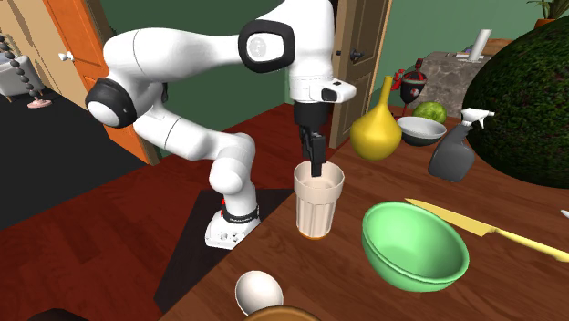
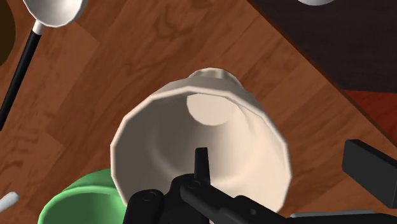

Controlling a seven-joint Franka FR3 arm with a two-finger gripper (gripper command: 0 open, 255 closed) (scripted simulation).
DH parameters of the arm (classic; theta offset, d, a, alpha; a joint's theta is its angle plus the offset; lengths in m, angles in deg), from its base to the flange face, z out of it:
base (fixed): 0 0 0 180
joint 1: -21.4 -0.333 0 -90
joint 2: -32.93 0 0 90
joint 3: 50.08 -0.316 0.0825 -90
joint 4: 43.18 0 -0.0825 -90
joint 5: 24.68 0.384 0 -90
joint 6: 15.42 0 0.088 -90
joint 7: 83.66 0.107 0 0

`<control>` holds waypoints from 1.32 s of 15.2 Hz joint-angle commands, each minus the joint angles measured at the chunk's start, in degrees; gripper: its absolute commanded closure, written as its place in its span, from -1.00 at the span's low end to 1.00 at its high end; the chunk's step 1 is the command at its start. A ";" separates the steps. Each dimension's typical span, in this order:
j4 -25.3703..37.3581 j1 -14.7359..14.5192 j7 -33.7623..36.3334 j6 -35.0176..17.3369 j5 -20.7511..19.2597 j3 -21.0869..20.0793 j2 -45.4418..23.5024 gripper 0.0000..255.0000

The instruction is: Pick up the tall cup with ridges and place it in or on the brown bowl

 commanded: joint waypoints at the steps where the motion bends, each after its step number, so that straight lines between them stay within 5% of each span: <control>1: -1.82 0.18 0.08 -1.31 -0.43 0.43 0.51 -1.00; 10: -3.12 0.31 0.14 -2.33 -0.77 0.80 0.80 -1.00; 11: -3.12 0.31 0.14 -2.33 -0.77 0.80 0.80 1.00; 20: -3.12 0.32 0.13 -2.34 -0.77 0.80 0.80 1.00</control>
